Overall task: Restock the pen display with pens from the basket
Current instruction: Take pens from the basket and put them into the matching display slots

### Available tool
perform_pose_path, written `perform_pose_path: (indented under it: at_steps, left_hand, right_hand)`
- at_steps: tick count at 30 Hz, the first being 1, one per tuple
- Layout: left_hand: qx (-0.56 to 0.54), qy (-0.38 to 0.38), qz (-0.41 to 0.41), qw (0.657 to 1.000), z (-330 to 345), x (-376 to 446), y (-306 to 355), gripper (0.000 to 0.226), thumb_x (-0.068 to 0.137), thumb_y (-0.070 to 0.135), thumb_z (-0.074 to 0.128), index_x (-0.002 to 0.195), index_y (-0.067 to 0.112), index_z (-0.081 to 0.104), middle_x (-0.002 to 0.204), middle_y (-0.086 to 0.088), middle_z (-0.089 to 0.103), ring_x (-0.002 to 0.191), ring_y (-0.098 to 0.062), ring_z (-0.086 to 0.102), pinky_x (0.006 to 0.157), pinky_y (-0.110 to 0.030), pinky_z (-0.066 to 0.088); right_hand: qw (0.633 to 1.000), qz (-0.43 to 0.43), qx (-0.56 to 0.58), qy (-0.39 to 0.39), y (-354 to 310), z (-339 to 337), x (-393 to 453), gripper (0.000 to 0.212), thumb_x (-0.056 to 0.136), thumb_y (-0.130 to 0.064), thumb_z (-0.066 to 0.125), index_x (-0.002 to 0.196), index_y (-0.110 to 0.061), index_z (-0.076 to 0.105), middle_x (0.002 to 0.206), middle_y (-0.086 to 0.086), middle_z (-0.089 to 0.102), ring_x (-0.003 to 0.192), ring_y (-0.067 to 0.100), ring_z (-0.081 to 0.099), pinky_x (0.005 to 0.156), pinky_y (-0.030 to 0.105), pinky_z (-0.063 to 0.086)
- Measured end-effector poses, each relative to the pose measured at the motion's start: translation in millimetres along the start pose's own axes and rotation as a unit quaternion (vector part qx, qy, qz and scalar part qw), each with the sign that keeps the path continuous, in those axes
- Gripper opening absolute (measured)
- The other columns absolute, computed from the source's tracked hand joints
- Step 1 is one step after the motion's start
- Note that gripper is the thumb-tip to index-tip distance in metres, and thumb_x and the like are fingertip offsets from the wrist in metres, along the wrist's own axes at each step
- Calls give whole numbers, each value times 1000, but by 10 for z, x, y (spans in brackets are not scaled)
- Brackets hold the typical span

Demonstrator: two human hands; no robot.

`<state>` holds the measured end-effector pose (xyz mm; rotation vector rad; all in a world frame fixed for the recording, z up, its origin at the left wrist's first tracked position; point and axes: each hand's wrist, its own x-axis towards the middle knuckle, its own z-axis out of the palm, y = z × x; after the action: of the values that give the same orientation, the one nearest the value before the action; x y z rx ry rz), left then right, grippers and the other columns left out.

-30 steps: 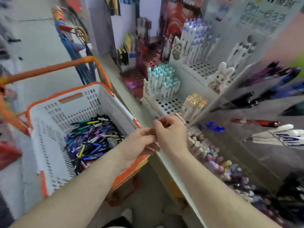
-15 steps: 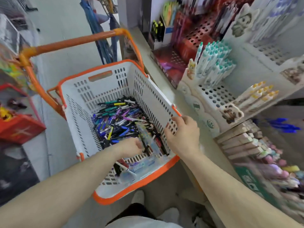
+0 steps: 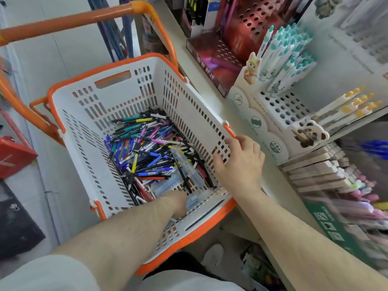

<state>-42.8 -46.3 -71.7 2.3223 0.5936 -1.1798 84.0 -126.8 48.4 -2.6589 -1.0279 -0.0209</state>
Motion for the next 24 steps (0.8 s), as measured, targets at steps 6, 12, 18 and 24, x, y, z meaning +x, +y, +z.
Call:
perform_pose_path:
  at_steps: [6, 12, 18, 24]
  left_hand:
    - [11, -82, -9, 997, -37, 104, -57, 43, 91, 21, 61, 129, 2, 54, 118, -10, 60, 106, -26, 60, 91, -34, 51]
    - [19, -106, -13, 994, -44, 116, -84, 58, 88, 22, 66, 140, 7, 45, 136, -11, 53, 120, -28, 55, 100, -39, 48]
    - [-270, 86, -1, 959, -307, 63, -238, 32, 85, 13, 66, 112, 17, 49, 94, 0, 56, 83, -16, 56, 58, -25, 44]
    - [-369, 244, -40, 896, -575, 186, -366, 46, 78, 19, 70, 117, 15, 46, 105, -9, 57, 92, -26, 59, 75, -42, 56]
  right_hand:
    - [1000, 6, 0, 0, 9, 6, -8, 41, 87, -38, 65, 122, -17, 64, 127, 4, 56, 123, 27, 46, 104, 42, 32]
    - [1000, 10, -7, 4, 20, 12, -12, 38, 87, -38, 66, 119, -18, 67, 126, 4, 57, 122, 27, 47, 103, 43, 34]
    - [1000, 7, -11, 0, 15, 14, -3, 39, 88, -40, 64, 121, -20, 66, 129, 3, 56, 124, 26, 46, 105, 43, 33]
    - [1000, 3, -14, -4, 32, 33, -4, 39, 88, -41, 63, 120, -20, 66, 130, 3, 56, 124, 25, 45, 104, 42, 32]
